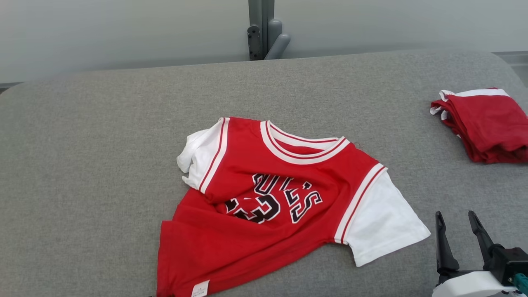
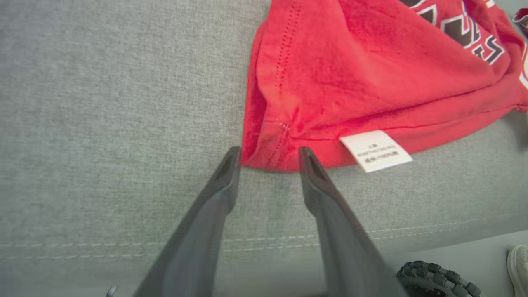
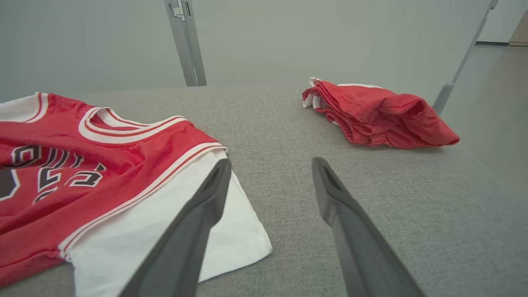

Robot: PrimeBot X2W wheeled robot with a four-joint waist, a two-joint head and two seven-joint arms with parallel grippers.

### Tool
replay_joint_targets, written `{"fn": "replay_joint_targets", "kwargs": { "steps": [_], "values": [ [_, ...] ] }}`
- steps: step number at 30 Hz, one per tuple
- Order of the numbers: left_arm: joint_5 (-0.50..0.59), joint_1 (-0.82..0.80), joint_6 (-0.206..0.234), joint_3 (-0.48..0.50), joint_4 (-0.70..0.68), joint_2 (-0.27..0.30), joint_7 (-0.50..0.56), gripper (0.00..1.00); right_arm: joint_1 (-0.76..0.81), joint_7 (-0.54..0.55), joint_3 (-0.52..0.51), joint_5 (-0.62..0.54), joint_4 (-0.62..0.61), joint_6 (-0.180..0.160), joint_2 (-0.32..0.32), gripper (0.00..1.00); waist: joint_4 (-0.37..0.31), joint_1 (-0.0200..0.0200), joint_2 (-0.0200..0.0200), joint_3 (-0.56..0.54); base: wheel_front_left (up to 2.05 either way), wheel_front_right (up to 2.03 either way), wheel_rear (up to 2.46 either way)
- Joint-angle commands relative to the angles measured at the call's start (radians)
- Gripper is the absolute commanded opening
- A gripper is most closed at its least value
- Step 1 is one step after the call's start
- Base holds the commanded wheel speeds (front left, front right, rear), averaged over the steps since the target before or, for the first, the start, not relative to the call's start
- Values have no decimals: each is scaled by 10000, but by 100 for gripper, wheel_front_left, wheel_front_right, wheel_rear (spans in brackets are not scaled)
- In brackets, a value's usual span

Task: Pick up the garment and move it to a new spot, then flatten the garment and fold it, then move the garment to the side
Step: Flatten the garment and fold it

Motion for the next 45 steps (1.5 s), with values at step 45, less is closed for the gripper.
{"fn": "replay_joint_targets", "kwargs": {
  "steps": [45],
  "values": [
    [6371,1188,-1924,5418,-889,-3623,-1690,100,460,-28,91,-772,-923,-15,-32,100,157,0,54,-1041,0,0,0]
  ]
}}
